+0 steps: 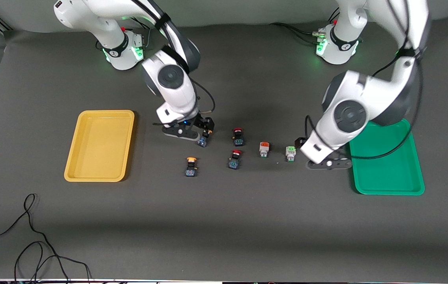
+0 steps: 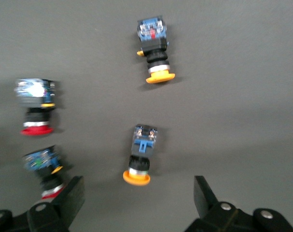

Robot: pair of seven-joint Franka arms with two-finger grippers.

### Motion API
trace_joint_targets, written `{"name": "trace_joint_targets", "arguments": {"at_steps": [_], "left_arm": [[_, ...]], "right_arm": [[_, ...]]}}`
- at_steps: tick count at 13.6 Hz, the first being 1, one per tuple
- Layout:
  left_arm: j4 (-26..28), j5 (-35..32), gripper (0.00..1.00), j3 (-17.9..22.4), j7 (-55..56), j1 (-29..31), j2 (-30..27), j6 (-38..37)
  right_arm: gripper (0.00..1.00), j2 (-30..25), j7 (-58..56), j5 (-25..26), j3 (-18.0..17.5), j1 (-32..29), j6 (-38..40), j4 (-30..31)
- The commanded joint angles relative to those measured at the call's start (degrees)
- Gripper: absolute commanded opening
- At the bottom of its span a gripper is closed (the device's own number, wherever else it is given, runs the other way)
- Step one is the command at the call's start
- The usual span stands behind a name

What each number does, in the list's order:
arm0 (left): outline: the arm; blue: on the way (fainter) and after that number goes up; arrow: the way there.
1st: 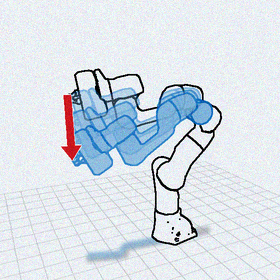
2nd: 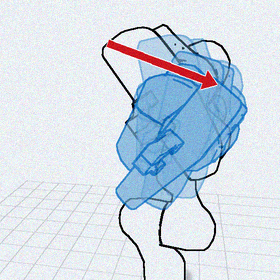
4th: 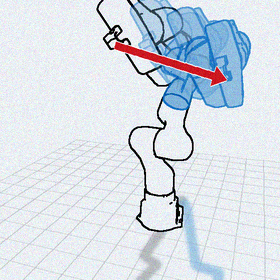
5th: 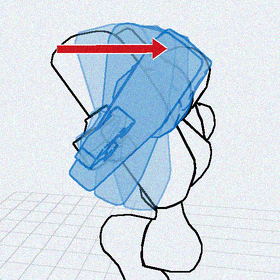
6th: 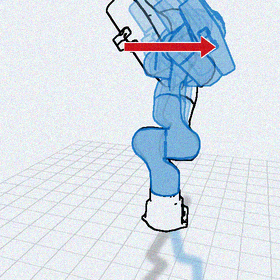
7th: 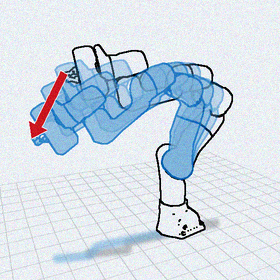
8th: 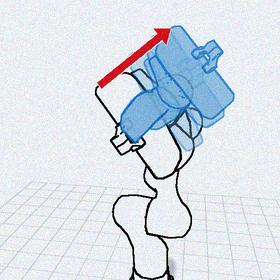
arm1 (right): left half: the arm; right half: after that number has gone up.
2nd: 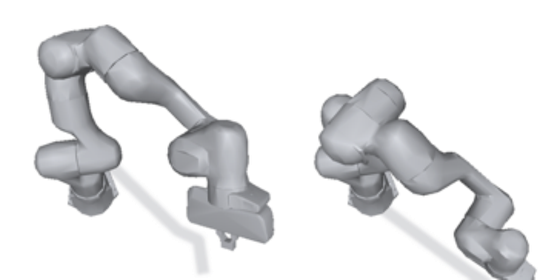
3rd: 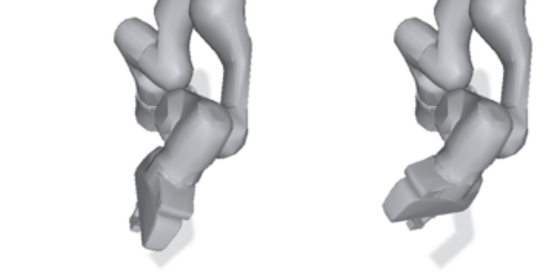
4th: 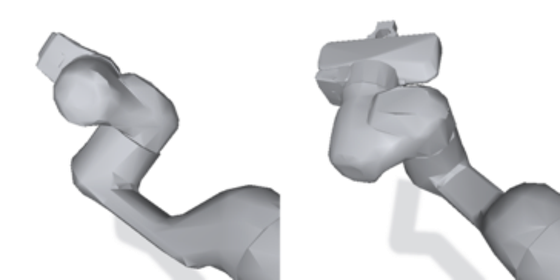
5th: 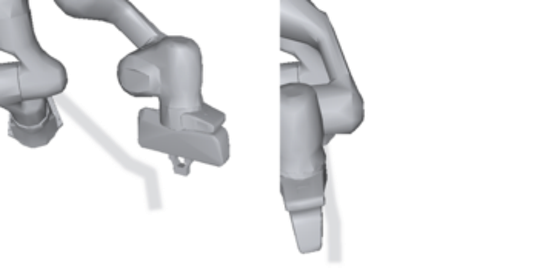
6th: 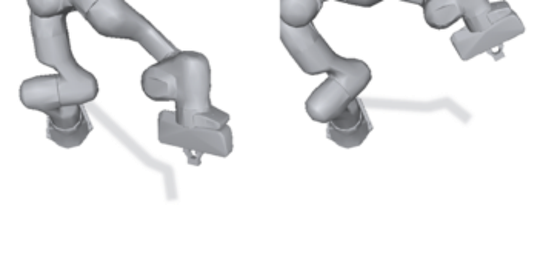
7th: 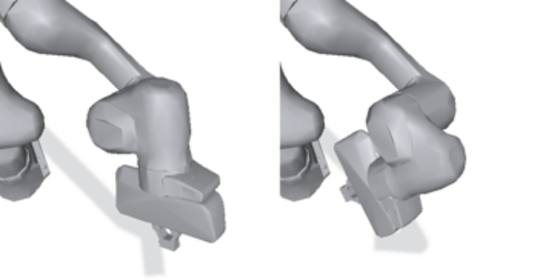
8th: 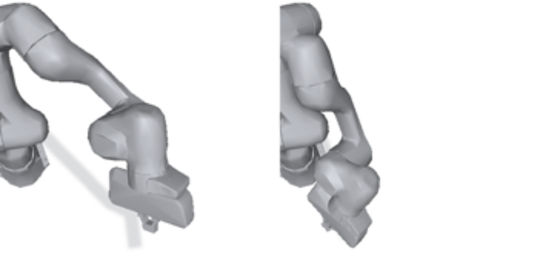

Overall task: Place green and yellow buttons in trays
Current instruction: 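Grasp a black button with the right gripper while the left gripper grasps a green button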

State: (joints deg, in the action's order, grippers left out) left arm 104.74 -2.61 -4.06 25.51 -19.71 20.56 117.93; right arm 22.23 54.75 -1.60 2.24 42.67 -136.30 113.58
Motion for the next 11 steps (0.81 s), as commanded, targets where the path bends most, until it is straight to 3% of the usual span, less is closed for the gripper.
{"name": "trace_joint_targets", "arguments": {"at_steps": [1, 5, 6, 7, 8, 9, 10, 11], "left_arm": [[6.95, 0.67, 1.0, 0.63, 2.88, -2.27, 1.66, 10.97], [12.23, 0.67, 1.0, 0.55, 4.53, -3.84, 5.97, 22.32], [12.68, 0.67, 1.0, 0.63, 5.94, -4.02, 7.02, 23.91], [12.68, 0.67, 1.0, 0.63, 6.04, -4.37, 8.16, 24.36], [12.68, 0.58, 1.0, 0.63, 6.04, -4.37, 9.31, 24.89], [12.68, 0.58, 1.0, 0.63, 6.13, -4.37, 9.93, 25.68], [12.68, 0.67, 0.98, 0.63, 6.13, -4.37, 10.19, 25.77], [12.6, 0.67, 0.74, 0.63, 6.13, -4.37, 10.2, 25.77]], "right_arm": [[1.0, 6.05, 4.48, 2.38, 0.75, 1.71, -5.7, -0.99], [0.97, 10.29, 4.84, 2.48, 1.81, 1.63, -9.33, -1.34], [0.79, 10.55, 4.75, 2.48, 1.81, 1.72, -9.33, -1.43], [0.52, 10.56, 4.75, 2.48, 1.81, 1.72, -9.33, -1.52], [0.36, 10.47, 4.66, 2.56, 1.81, 1.63, -9.33, -1.52], [0.27, 10.38, 4.66, 2.74, 1.81, 1.63, -9.24, -1.61], [0.25, 10.29, 4.66, 2.65, 1.81, 1.63, -9.16, -2.04], [0.25, 10.03, 4.58, 2.74, 1.81, 1.63, -8.89, -2.48]]}}
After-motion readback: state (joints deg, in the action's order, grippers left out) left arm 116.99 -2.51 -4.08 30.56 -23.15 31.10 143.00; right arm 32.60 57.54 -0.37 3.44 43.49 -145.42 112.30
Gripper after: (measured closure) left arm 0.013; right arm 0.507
